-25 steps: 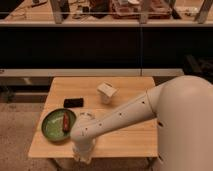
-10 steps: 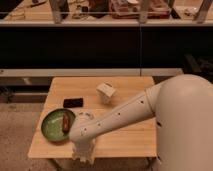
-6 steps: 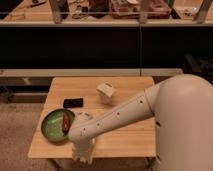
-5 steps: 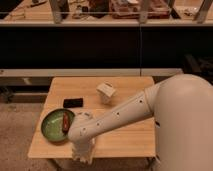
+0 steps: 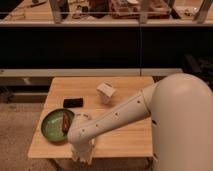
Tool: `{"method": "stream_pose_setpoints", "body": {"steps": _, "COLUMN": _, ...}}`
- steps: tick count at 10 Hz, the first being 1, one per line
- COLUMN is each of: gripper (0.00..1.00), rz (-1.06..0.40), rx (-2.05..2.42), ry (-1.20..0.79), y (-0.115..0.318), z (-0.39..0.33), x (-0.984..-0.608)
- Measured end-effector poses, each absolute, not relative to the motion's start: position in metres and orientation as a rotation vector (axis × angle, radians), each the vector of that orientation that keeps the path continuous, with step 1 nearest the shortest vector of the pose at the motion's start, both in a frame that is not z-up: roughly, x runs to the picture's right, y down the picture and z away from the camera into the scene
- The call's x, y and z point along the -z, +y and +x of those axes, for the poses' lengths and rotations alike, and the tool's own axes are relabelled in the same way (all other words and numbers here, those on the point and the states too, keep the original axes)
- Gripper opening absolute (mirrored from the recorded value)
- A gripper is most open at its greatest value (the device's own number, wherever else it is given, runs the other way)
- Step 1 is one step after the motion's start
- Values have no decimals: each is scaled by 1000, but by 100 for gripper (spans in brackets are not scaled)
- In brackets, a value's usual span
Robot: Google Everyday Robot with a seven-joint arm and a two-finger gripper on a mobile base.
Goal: Stand the bottle upright
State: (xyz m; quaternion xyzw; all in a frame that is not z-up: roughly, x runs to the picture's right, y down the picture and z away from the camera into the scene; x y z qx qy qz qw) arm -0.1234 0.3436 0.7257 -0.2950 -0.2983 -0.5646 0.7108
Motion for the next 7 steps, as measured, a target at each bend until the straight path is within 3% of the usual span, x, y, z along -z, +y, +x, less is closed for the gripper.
{"method": "stream_pose_setpoints", "body": {"steps": 2, "gripper": 15, "rz": -654, "rx": 1261, "ry": -656, "y": 344, "z": -124, "x": -726}}
{"method": "stream_pose_setpoints", "body": {"steps": 4, "gripper": 2, "rz": -656, "rx": 1266, "ry": -655, "y": 344, "z": -125, "x": -727}}
{"method": "stream_pose_setpoints", "body": {"steps": 7, "gripper": 2, "rz": -659, "rx": 1271, "ry": -652, "y": 342, "z": -125, "x": -724}}
